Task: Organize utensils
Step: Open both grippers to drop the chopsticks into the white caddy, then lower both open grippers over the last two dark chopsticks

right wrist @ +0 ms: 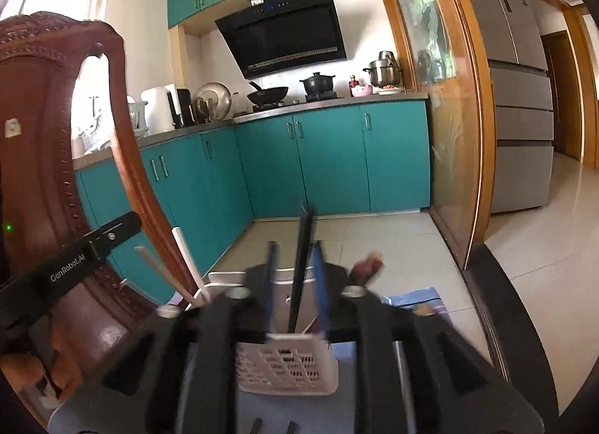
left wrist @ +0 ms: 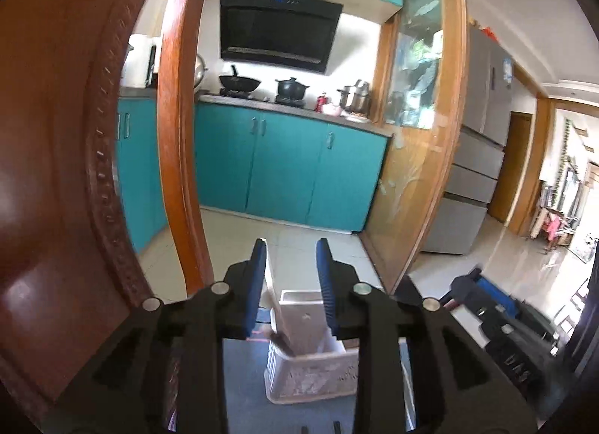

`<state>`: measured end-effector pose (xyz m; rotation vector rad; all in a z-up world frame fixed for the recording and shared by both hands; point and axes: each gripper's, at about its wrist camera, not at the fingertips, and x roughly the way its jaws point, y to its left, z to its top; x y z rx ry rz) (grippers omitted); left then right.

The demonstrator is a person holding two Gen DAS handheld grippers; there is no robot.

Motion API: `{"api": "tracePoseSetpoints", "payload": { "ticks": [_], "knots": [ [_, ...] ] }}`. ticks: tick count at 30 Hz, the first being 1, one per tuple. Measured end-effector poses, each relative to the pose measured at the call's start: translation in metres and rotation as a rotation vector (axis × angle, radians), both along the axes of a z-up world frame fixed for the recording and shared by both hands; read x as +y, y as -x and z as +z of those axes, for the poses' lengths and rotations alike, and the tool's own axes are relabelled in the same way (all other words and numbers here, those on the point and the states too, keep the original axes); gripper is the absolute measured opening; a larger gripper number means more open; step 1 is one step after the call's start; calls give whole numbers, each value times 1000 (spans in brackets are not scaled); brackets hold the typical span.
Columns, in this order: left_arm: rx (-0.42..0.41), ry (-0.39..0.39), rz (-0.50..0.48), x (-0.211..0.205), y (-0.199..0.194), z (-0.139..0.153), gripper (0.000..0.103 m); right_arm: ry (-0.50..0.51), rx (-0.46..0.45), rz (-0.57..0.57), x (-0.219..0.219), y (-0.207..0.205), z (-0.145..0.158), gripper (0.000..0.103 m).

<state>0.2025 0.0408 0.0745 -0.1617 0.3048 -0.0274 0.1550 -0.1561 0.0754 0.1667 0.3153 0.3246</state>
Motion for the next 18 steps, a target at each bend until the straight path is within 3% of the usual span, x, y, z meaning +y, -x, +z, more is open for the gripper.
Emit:
{"api": "tracePoseSetpoints", "payload": {
  "ticks": [3, 6, 8, 12, 14, 18],
  "knots": [
    [-35, -33, -24, 2, 39, 5, 33, -23, -40, 27, -21, 43, 14, 33],
    [-32, -43, -31, 7, 72, -3, 38, -23, -14, 62, -30, 70, 6, 33],
    [9, -42, -35, 7, 78, -15, 38, 27, 113, 104, -18, 64, -15, 33],
    [161, -24, -32, 9, 59, -58, 37, 203, 501, 198, 34, 15, -98, 33],
    [240, -4, -37, 11, 46, -77, 38, 238, 630, 212, 53, -1, -135, 33],
    [362, -28, -16, 15, 27, -109, 37, 341, 682, 157, 75, -16, -167, 33]
  ]
}}
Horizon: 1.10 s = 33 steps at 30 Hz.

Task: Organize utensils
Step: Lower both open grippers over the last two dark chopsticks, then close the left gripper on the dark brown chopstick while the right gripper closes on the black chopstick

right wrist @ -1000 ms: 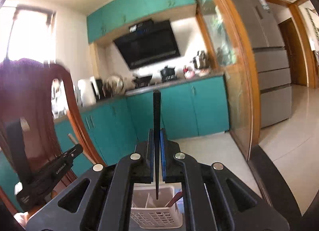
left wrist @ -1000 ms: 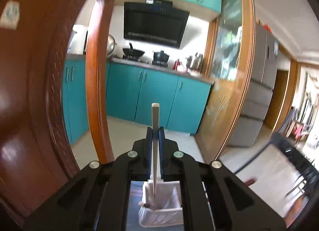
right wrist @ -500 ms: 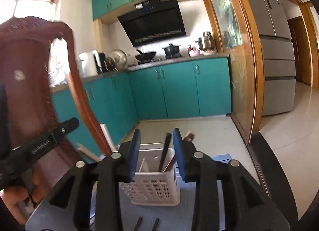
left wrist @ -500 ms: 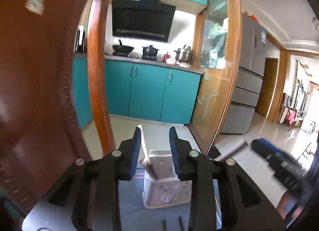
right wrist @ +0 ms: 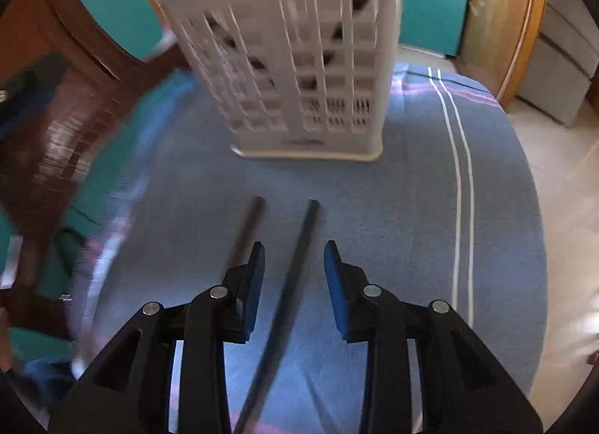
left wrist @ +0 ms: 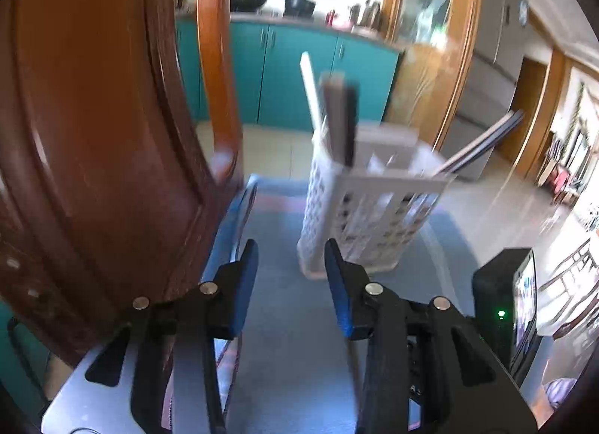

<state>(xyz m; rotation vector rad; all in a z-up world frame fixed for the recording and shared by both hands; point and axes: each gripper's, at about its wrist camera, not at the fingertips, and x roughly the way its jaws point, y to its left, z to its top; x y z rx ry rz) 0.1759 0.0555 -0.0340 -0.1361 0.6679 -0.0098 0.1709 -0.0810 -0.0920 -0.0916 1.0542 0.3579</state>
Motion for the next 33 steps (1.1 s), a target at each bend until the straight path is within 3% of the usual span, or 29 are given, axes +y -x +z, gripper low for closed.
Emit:
{"api": "tracePoseSetpoints", "payload": {
  "ticks": [1, 3, 8, 15, 18, 21, 24, 25, 27, 28, 33],
  "knots": [
    [26, 2, -8, 0, -2, -7, 37, 6, 15, -1, 2, -2, -4, 33],
    [66, -7, -21, -4, -7, -18, 38, 47, -7, -16, 4, -2, -4, 14],
    [201, -42, -116, -30, -13, -51, 40, -15, 47, -112, -29, -3, -7, 7],
    [333, -84, -182, -72, -14, -89, 47, -56, 67, -199, -65, -6, -8, 10],
    [359, -128, -186, -83, -16, -99, 50, -29, 58, -199, -65, -5, -8, 18],
    [354, -151, -179, -87, -25, -103, 51, 22, 36, -176, -61, -6, -10, 19],
    [346, -140, -168, -85, -29, -103, 39, 64, 16, -152, -55, -8, -10, 19],
    [344, -140, -167, -84, -30, -101, 29, 69, 14, -144, -53, -8, -10, 19],
    [341, -132, -164, -80, -32, -99, 15, 60, 13, -126, -49, -6, -10, 7],
    [339, -131, -160, -79, -33, -100, 9, 47, 13, -122, -49, -2, -8, 7],
    [314, -138, -139, -77, -30, -96, 7, -23, 6, -124, -53, 3, -4, 6]
  ]
}}
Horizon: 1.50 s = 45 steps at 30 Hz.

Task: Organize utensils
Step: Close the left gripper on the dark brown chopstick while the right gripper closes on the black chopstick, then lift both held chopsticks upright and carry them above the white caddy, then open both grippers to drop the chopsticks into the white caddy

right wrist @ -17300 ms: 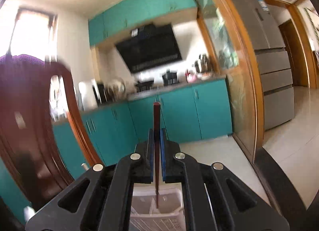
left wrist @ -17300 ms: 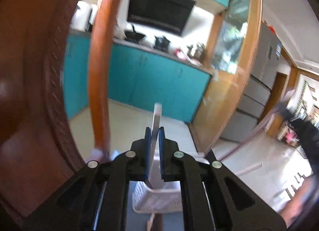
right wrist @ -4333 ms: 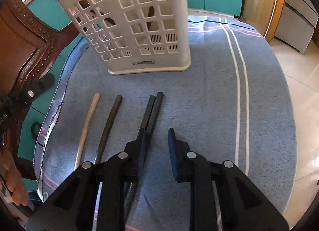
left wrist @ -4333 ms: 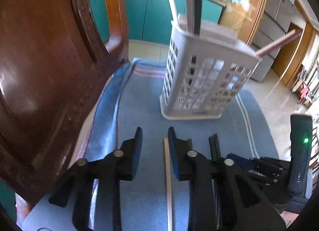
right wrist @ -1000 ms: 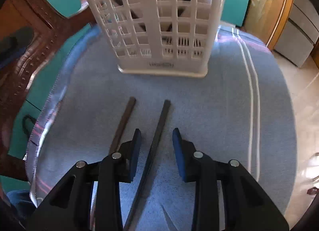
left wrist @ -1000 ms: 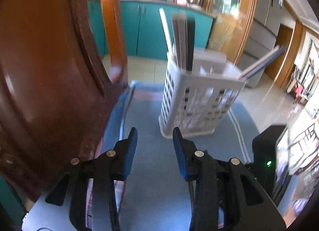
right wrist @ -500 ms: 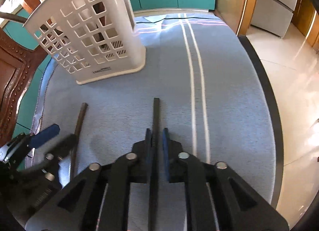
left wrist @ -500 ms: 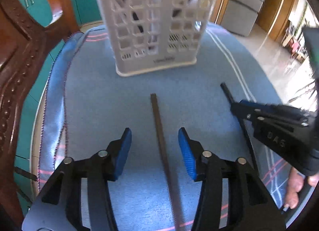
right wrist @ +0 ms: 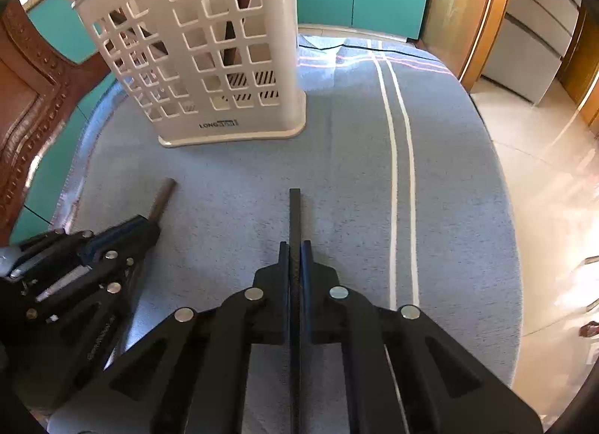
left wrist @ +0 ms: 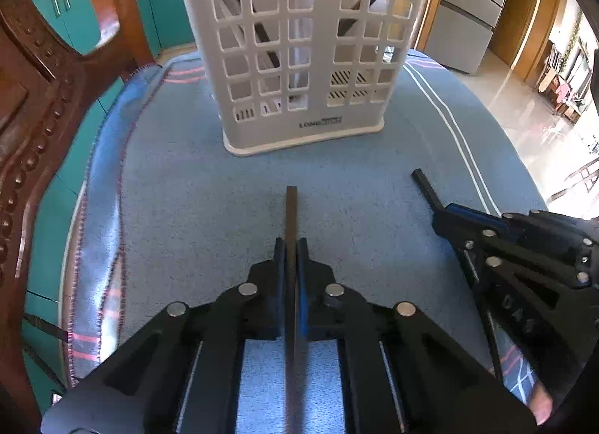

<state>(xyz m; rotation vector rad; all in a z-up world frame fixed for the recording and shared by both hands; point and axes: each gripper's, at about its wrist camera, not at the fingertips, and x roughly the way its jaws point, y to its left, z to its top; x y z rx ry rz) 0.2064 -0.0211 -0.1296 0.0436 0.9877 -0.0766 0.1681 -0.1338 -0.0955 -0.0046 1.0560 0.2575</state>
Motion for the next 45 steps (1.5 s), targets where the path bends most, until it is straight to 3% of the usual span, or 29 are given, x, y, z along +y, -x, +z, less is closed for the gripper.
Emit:
{"api": "tracePoseSetpoints", "payload": {
  "ticks": [4, 10, 16, 23, 25, 27, 31, 36, 40, 43, 45],
  "knots": [
    [-82, 17, 2, 9, 15, 30, 7, -51, -88, -1, -9, 13, 28, 6],
    [-219, 115, 22, 30, 44, 93, 7, -197, -239, 13, -32, 53, 80, 7],
    [-417, 163, 21, 49, 78, 168, 7, -315, -338, -12, -61, 91, 142, 7],
    [-745, 300, 21, 74, 89, 281, 7, -425, -618, -28, -85, 93, 257, 7],
    [-814, 323, 30, 75, 86, 297, 7, -449, -701, -59, -85, 87, 280, 7],
    [-856, 297, 50, 70, 72, 305, 7, -469, -785, -90, -83, 84, 300, 7],
    [-802, 215, 81, 59, 27, 281, 7, -437, -837, -123, -65, 52, 294, 7],
    [-705, 166, 100, 54, -6, 239, 7, -352, -748, -102, -31, 4, 235, 7],
    [-644, 153, 106, 55, -24, 216, 7, -311, -684, -74, -12, -10, 190, 7],
    [-611, 156, 121, 60, -32, 203, 7, -288, -655, -64, -6, -14, 174, 7],
    [-582, 166, 129, 64, -33, 199, 17, -272, -649, -62, -4, -12, 171, 8]
  ]
}}
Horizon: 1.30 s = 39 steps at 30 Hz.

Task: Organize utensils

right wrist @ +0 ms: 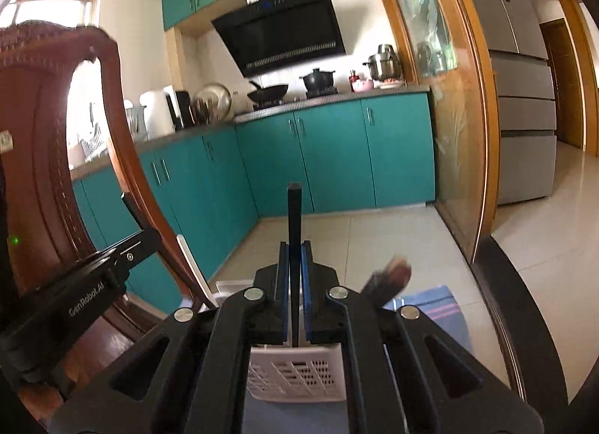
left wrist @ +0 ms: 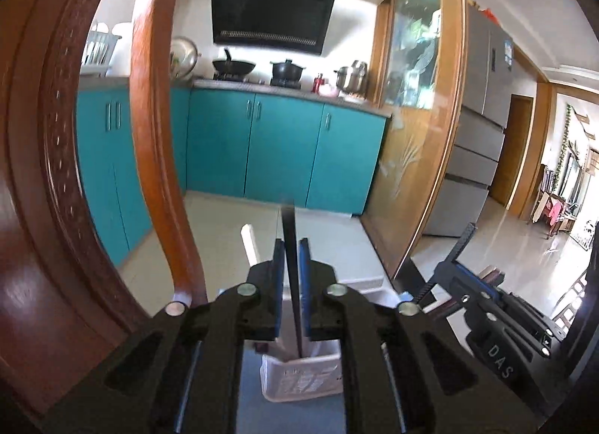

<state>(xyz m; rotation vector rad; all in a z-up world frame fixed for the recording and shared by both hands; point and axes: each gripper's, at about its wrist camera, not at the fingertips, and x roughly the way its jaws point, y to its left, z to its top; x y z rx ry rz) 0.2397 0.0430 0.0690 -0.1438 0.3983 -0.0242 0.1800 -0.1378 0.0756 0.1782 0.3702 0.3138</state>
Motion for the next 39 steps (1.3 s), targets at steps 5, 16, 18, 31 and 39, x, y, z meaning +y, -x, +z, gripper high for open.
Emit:
{"api": "tracePoseSetpoints", "payload": {
  "ticks": [5, 16, 18, 31, 39],
  "knots": [
    [-11, 26, -11, 10, 28, 6, 49, -32, -51, 32, -13, 36, 17, 50],
    [-23, -39, -3, 3, 177, -10, 99, 116, -56, -63, -51, 169, 6, 96],
    [-12, -45, -3, -1, 202, -16, 99, 130, -8, -77, -54, 186, -1, 100],
    [-28, -86, -1, -15, 267, -14, 99, 208, -11, -126, -52, 246, -3, 100],
    [-35, -97, -10, -18, 274, -11, 99, 211, -20, -127, -52, 254, -3, 100]
  ]
}}
